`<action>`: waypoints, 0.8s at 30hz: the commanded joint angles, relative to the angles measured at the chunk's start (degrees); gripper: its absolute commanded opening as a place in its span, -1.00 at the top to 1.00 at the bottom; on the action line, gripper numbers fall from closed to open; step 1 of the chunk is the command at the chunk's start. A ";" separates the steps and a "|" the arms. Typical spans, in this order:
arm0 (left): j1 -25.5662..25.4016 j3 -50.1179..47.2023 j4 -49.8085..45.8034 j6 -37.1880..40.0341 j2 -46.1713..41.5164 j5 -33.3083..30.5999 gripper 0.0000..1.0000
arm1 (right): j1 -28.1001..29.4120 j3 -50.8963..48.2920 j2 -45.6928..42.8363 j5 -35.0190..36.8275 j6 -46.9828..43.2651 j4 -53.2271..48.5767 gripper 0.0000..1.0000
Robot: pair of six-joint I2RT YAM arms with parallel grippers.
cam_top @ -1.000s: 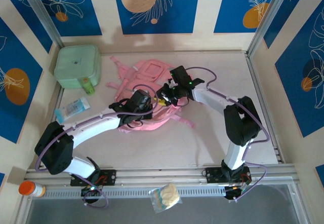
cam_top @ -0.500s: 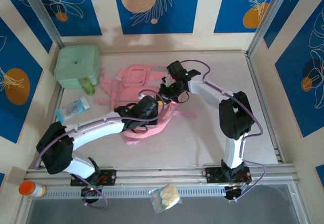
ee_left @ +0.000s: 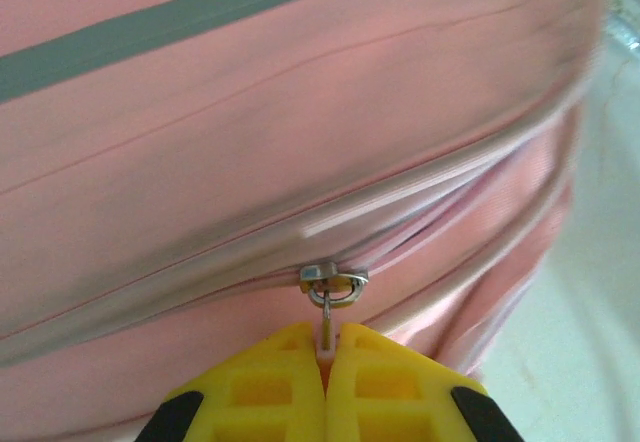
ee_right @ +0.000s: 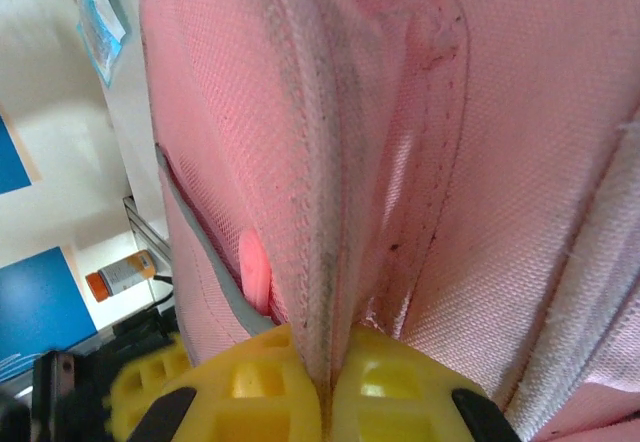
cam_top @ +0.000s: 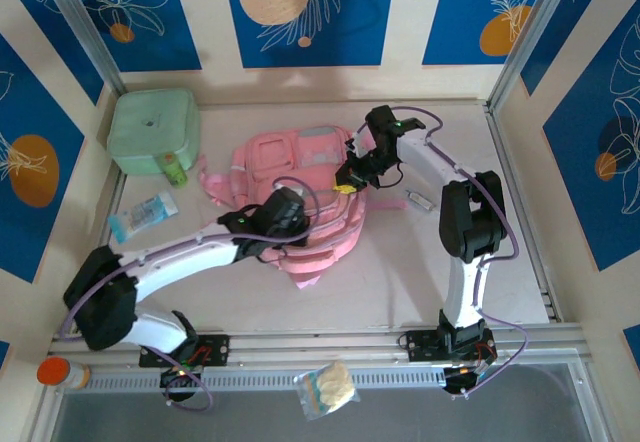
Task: Pack the student bag
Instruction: Unzip the student bag at the center of the table.
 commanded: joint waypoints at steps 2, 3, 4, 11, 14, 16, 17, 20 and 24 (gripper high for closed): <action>7.84 -6.22 -6.68 7.51 -7.12 6.02 1.00 | -2.86 3.43 0.63 3.63 -4.46 3.87 1.00; 9.78 -7.13 -6.71 8.97 -7.86 6.57 1.00 | -2.99 3.51 0.72 4.00 -4.34 3.76 1.00; 11.79 -7.59 -7.10 10.35 -8.33 6.87 1.00 | -3.02 3.68 0.86 4.05 -4.60 3.62 1.00; 22.33 -11.48 -0.23 21.38 -6.76 8.09 1.00 | -2.98 4.19 0.45 4.80 -6.21 2.73 1.00; 24.62 -15.53 9.76 20.44 -6.96 8.24 1.00 | -2.29 3.40 -0.71 6.23 -7.22 4.03 1.00; 24.34 -17.39 14.31 19.16 -7.42 10.01 1.00 | -1.59 4.76 0.11 7.45 -8.41 3.51 1.00; 23.88 -17.79 15.68 18.93 -7.63 11.15 1.00 | -1.49 5.88 0.82 7.82 -8.79 3.01 1.00; 19.96 -17.83 15.47 18.12 -8.84 10.00 1.00 | -1.16 9.62 3.70 8.68 -9.69 1.51 1.00; 13.80 -18.00 15.64 15.70 -9.14 7.31 1.00 | -1.42 13.11 5.74 11.09 -9.01 0.75 1.00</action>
